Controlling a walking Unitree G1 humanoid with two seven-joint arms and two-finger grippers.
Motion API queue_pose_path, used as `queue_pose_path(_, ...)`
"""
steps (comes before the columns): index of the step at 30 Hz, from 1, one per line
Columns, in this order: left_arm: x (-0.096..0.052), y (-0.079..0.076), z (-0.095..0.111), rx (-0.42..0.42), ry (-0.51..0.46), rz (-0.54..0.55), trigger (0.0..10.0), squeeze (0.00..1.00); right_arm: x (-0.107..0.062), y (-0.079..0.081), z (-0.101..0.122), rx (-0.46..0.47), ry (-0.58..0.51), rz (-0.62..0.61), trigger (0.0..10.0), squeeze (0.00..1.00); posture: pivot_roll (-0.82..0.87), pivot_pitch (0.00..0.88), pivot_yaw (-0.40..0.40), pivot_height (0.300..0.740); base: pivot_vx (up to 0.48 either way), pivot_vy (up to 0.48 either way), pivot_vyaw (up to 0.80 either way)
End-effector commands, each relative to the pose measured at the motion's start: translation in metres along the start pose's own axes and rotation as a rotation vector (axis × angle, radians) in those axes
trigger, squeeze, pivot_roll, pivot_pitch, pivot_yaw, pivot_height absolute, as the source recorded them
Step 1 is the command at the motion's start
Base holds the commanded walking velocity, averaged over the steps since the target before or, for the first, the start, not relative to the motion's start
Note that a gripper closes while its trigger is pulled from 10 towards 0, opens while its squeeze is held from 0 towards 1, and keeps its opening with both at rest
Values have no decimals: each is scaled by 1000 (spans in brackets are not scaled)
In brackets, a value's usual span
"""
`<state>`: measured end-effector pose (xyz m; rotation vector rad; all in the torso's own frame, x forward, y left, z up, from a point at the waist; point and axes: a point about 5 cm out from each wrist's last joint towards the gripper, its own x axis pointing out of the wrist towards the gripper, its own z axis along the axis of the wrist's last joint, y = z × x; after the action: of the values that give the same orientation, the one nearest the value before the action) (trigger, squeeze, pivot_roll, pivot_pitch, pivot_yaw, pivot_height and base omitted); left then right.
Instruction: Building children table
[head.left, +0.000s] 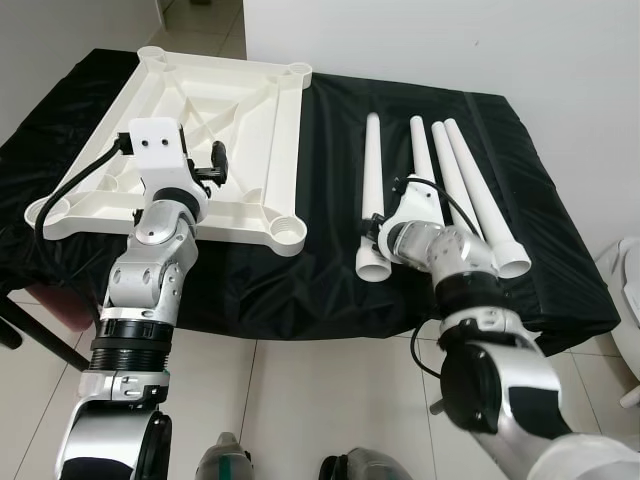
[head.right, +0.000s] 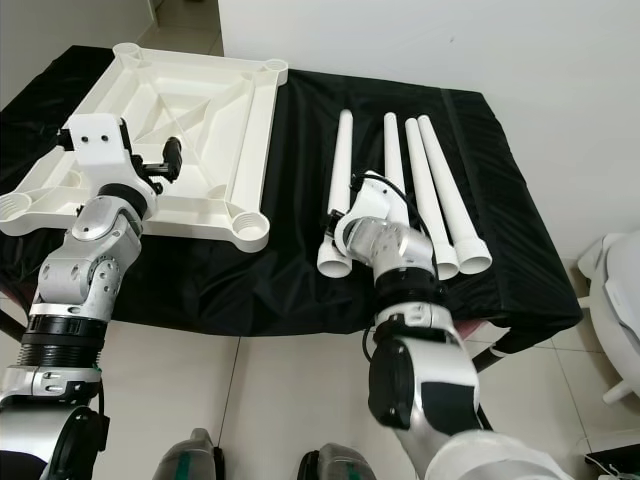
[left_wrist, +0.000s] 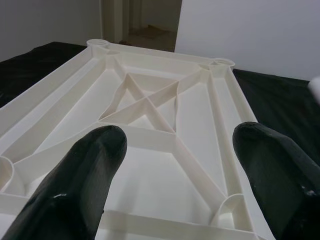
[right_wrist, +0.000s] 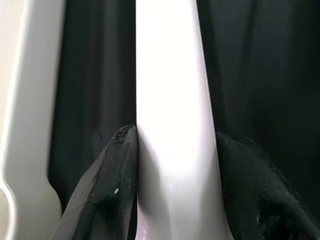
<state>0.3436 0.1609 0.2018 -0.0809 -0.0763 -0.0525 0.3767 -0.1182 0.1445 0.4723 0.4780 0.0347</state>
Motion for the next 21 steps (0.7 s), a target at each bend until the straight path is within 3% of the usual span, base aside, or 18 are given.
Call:
queue_pose_path(1, 2, -5, 4, -6, -2, -63, 10000, 0, -3, 1, 10, -12, -76, 26, 10000, 0, 31, 0, -37, 740, 0, 0, 0)
queue_pose_path(4, 2, -7, 5, -16, -5, -74, 10000, 0, -7, -1, 21, -25, -182, 74, 10000, 0, 31, 0, -39, 740, 0, 0, 0)
queue_pose_path(5, 3, -8, 5, -37, -3, -86, 10000, 0, -10, -2, 27, -72, -259, 87, 10000, 0, 29, 0, -41, 740, 0, 0, 0)
queue_pose_path(11, 4, -11, 9, -73, -8, -123, 10000, 0, -13, -3, 31, -125, -315, 98, 10000, 0, 30, 0, -45, 740, 0, 0, 0)
queue_pose_path(15, 6, -19, 14, -141, -13, -199, 10000, 0, -12, -7, 29, -205, -343, 84, 10000, 0, 32, 0, -46, 740, 0, 0, 0)
queue_pose_path(16, 7, -21, 15, -133, -12, -219, 10000, 412, -12, -7, 28, -227, -357, 102, 10000, 0, 34, 0, -48, 740, 0, 0, 0)
queue_pose_path(17, 7, -24, 15, -145, -12, -247, 10000, 1000, -13, -6, 28, -255, -375, 132, 10000, 0, 38, 0, -50, 740, 0, 0, 0)
queue_pose_path(21, 9, -31, 18, -159, -4, -299, 10000, 1000, -19, -1, 27, -331, -438, 233, 10000, 0, 36, 0, -48, 740, 0, 0, 0)
